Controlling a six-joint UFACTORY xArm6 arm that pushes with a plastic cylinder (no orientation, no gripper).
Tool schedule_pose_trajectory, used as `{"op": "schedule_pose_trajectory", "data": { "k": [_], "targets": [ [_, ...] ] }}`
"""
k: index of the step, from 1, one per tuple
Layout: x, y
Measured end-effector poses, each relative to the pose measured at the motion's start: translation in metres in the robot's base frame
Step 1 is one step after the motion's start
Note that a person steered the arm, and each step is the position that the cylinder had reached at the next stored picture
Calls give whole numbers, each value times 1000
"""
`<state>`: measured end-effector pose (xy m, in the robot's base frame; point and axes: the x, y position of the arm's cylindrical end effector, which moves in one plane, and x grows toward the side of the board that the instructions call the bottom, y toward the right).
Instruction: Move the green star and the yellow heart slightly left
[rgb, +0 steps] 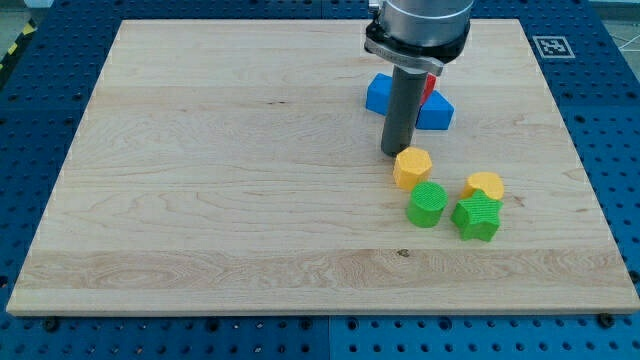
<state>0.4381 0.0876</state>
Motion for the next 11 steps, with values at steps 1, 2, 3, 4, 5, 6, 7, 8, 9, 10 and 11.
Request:
{"op": "schedule_pose_trajectory", "data": {
  "k": [1,2,3,4,5,6,7,8,9,10,11],
  "targets": [
    [0,18],
    [10,25],
    [19,23],
    [21,24],
    [18,56],
    [18,104],
    [31,146],
    [74,154],
    [95,138],
    [90,108],
    [77,85]
  ]
}}
